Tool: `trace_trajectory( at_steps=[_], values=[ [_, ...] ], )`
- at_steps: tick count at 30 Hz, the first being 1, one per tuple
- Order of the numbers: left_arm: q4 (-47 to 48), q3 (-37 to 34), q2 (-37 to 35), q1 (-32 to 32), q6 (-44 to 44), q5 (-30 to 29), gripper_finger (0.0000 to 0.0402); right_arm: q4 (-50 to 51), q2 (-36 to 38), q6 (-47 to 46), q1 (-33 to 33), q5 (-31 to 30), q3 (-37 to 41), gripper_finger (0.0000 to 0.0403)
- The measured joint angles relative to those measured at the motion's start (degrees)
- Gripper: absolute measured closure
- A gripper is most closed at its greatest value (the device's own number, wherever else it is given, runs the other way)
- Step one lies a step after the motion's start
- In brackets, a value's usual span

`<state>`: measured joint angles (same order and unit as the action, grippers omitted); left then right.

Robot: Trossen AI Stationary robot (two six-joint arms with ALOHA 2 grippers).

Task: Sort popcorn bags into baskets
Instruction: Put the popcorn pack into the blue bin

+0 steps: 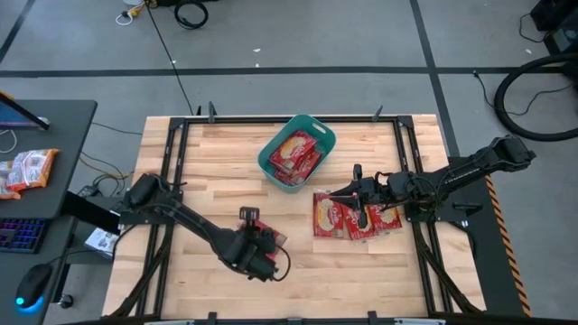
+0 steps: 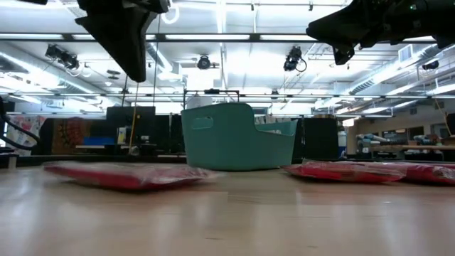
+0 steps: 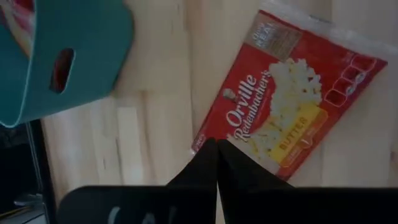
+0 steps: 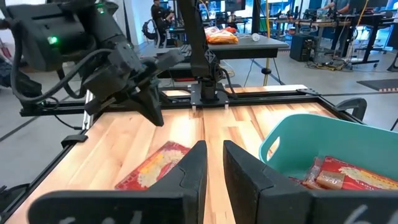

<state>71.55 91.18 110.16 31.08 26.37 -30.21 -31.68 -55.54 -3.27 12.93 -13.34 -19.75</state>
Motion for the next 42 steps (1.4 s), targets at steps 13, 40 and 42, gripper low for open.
trace_trajectory(
  at_steps=[13,40,42],
  values=[
    [-11.3,-6.5,0.8,1.4,-1.4,10.5,0.0294,0.2,0.0,0.0,0.0,0.0,0.0,0.0344],
    [-17.1,-11.0,8.4,5.1,-4.9,4.4,0.0211,0.0,0.0,-0.2,0.0,0.0,0.0,0.0344],
    [-17.1,-11.0,8.4,5.1,-5.0,3.8,0.0218,0.0,0.0,-0.2,0.0,0.0,0.0,0.0344]
  ],
)
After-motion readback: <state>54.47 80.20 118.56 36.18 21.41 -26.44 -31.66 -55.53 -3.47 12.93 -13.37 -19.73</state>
